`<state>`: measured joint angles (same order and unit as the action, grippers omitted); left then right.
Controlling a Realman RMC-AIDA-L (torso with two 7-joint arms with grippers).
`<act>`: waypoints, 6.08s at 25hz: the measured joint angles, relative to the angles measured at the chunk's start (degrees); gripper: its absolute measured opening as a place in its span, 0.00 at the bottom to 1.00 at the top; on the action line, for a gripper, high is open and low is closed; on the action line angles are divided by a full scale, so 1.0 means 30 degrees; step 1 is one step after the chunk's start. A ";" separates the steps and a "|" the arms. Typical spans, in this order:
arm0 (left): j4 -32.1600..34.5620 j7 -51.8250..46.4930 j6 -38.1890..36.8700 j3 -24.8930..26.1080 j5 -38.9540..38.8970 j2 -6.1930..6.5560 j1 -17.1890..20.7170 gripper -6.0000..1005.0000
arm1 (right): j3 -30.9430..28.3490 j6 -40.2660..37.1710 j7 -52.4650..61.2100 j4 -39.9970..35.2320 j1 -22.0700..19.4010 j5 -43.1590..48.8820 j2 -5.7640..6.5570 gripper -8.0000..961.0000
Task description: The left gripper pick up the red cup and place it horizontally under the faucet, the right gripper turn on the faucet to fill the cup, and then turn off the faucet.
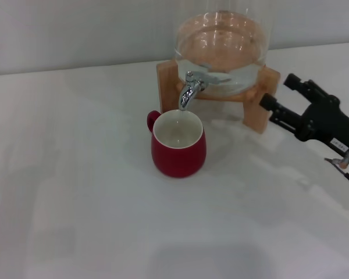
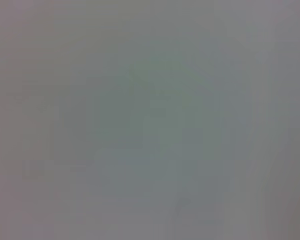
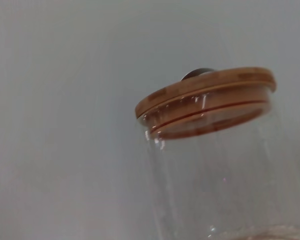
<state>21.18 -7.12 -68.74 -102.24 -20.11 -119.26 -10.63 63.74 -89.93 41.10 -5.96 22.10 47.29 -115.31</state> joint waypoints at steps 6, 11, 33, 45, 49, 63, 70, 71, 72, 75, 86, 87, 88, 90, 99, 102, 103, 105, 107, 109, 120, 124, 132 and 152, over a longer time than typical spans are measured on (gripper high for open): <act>-0.0151 0.0001 0.0018 -0.0022 0.0019 -0.0001 -0.0083 0.88 | 0.0978 0.0259 0.0348 -0.0013 0.0589 -0.0001 -0.0086 0.91; -0.0418 0.0001 0.0019 -0.0025 0.0029 -0.0010 -0.0198 0.88 | 0.1447 0.0320 0.0656 0.0020 0.1145 -0.0003 -0.0207 0.91; -0.0441 0.0001 0.0004 -0.0082 0.0094 0.0000 -0.0428 0.88 | 0.2143 0.1323 0.1350 -0.0007 0.2296 -0.0003 -0.0236 0.91; -0.0441 0.0001 0.0003 -0.0083 0.0308 0.0000 -0.0458 0.88 | 0.2717 0.1325 0.1693 -0.0086 0.2587 -0.0003 -0.0236 0.91; -0.0440 0.0001 0.0003 -0.0107 0.0338 -0.0001 -0.0470 0.88 | 0.2741 0.1325 0.1852 -0.0095 0.2721 -0.0004 -0.0235 0.91; -0.0441 0.0066 0.0005 -0.0112 0.0351 0.0000 -0.0470 0.88 | 0.3273 0.1314 0.2372 -0.0503 0.2828 -0.0003 -0.0208 0.91; -0.0441 0.0074 0.0004 -0.0111 0.0347 -0.0002 -0.0470 0.88 | 0.3288 0.1332 0.2460 -0.0535 0.2992 -0.0003 -0.0206 0.91; -0.0441 0.0082 0.0005 -0.0111 0.0346 -0.0001 -0.0469 0.88 | 0.3296 0.1336 0.2495 -0.0535 0.3013 -0.0002 -0.0206 0.91; -0.0441 0.0087 0.0004 -0.0110 0.0346 0.0000 -0.0470 0.88 | 0.3317 0.1345 0.2552 -0.0535 0.3023 -0.0003 -0.0206 0.91; -0.0440 0.0088 0.0005 -0.0110 0.0346 -0.0001 -0.0482 0.88 | 0.3399 0.1355 0.2609 -0.0535 0.3054 -0.0003 -0.0206 0.91; -0.0441 0.0103 0.0005 -0.0110 0.0346 -0.0002 -0.0500 0.88 | 0.3745 0.1358 0.2993 -0.0536 0.3224 -0.0008 -0.0186 0.91; -0.0441 0.0109 0.0005 -0.0111 0.0346 -0.0002 -0.0500 0.88 | 0.3757 0.1359 0.3046 -0.0536 0.3232 -0.0008 -0.0185 0.91; -0.0441 0.0115 0.0005 -0.0111 0.0346 -0.0001 -0.0500 0.88 | 0.3769 0.1359 0.3079 -0.0535 0.3234 -0.0008 -0.0181 0.91; -0.0440 0.0119 0.0005 -0.0110 0.0346 -0.0001 -0.0500 0.88 | 0.3789 0.1350 0.3117 -0.0539 0.3238 -0.0009 -0.0177 0.91; -0.0469 0.0120 0.0005 -0.0109 0.0347 -0.0002 -0.0500 0.88 | 0.3956 0.1213 0.3193 -0.0591 0.3240 0.0033 -0.0167 0.91; -0.0470 0.0120 0.0005 -0.0111 0.0348 -0.0001 -0.0500 0.88 | 0.4191 0.1226 0.3380 -0.0919 0.3164 0.0042 -0.0147 0.91; -0.0470 0.0120 0.0006 -0.0111 0.0348 -0.0002 -0.0500 0.88 | 0.4272 0.1263 0.3430 -0.1063 0.3114 0.0042 -0.0147 0.91; -0.0470 0.0120 0.0005 -0.0111 0.0348 -0.0002 -0.0500 0.88 | 0.4369 0.1294 0.3465 -0.1207 0.3051 0.0042 -0.0147 0.91; -0.0471 0.0120 0.0005 -0.0111 0.0348 -0.0001 -0.0500 0.88 | 0.4447 0.1293 0.3524 -0.1261 0.3020 0.0043 -0.0147 0.91; -0.0471 0.0120 0.0005 -0.0111 0.0349 -0.0002 -0.0500 0.88 | 0.4482 0.1285 0.3583 -0.1269 0.3012 0.0042 -0.0132 0.91; -0.0470 0.0120 0.0005 -0.0110 0.0360 -0.0001 -0.0596 0.88 | 0.4732 0.1151 0.3640 -0.1271 0.3005 0.0027 -0.0119 0.91; -0.0470 0.0119 0.0005 -0.0111 0.0371 -0.0001 -0.0615 0.88 | 0.4785 0.1101 0.3707 -0.1270 0.3005 0.0026 -0.0119 0.91; -0.0470 0.0120 0.0005 -0.0111 0.0379 -0.0002 -0.0617 0.88 | 0.5295 0.1094 0.4035 -0.1742 0.2947 0.0026 -0.0120 0.91; -0.0490 0.0120 0.0006 -0.0110 0.0377 -0.0001 -0.0647 0.88 | 0.5687 0.1022 0.4322 -0.2157 0.2886 0.0026 -0.0119 0.91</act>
<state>19.71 -6.76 -68.73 -102.57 -18.98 -119.27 -12.57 80.80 -86.86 54.07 -12.43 30.76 47.37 -115.66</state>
